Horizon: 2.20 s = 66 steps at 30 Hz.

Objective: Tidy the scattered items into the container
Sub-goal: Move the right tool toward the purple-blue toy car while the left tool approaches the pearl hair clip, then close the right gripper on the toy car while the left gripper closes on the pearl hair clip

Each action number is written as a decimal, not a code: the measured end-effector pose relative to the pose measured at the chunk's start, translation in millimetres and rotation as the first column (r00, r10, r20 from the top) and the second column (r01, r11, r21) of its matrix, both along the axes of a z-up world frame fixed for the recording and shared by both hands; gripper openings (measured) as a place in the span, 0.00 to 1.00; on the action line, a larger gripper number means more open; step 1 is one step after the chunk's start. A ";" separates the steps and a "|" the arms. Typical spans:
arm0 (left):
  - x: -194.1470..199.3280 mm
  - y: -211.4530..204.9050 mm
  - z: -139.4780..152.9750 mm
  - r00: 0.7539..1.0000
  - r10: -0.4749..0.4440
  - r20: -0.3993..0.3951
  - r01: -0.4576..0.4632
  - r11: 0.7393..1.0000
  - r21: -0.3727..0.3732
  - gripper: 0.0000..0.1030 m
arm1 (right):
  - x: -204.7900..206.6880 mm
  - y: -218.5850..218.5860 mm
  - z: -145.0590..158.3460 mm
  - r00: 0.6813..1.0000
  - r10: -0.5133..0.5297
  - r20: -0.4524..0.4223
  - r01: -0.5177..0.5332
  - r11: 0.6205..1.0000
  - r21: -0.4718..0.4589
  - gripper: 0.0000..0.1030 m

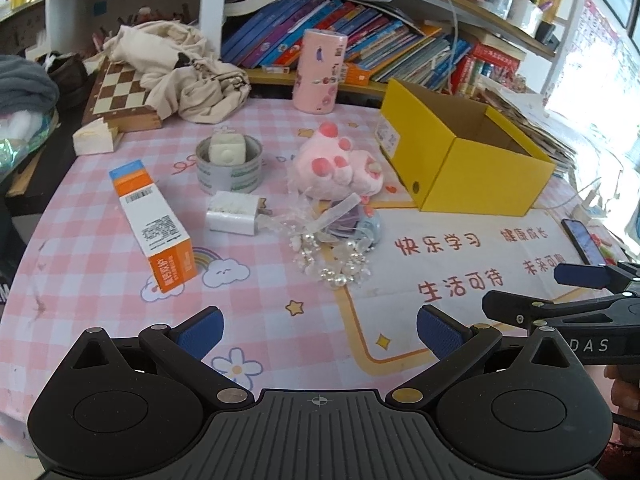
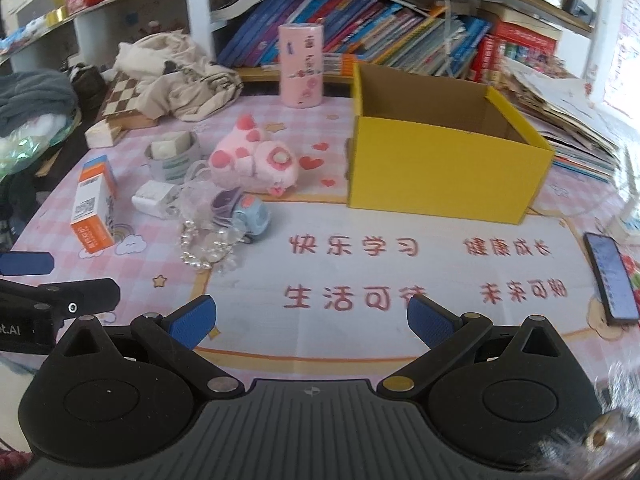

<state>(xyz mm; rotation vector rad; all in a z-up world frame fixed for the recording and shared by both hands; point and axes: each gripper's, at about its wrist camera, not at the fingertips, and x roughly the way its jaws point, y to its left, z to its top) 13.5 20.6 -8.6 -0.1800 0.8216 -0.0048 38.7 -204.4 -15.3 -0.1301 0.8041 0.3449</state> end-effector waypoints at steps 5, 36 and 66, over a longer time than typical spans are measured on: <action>4.9 9.3 -1.5 0.998 0.057 -0.010 -0.057 0.998 -0.007 1.00 | 20.5 14.2 -1.6 0.997 0.078 -0.015 -0.078 0.997 0.005 0.99; 54.4 -1.8 -11.4 0.937 0.328 -0.116 -0.332 0.943 -0.011 1.00 | 151.8 75.5 -46.2 0.828 0.534 -0.172 -0.541 0.841 0.009 0.42; 94.7 -44.1 -66.6 0.982 0.144 -0.118 -0.115 0.968 0.224 0.57 | 172.6 97.6 -47.7 0.728 0.665 -0.166 -0.653 0.746 0.130 0.47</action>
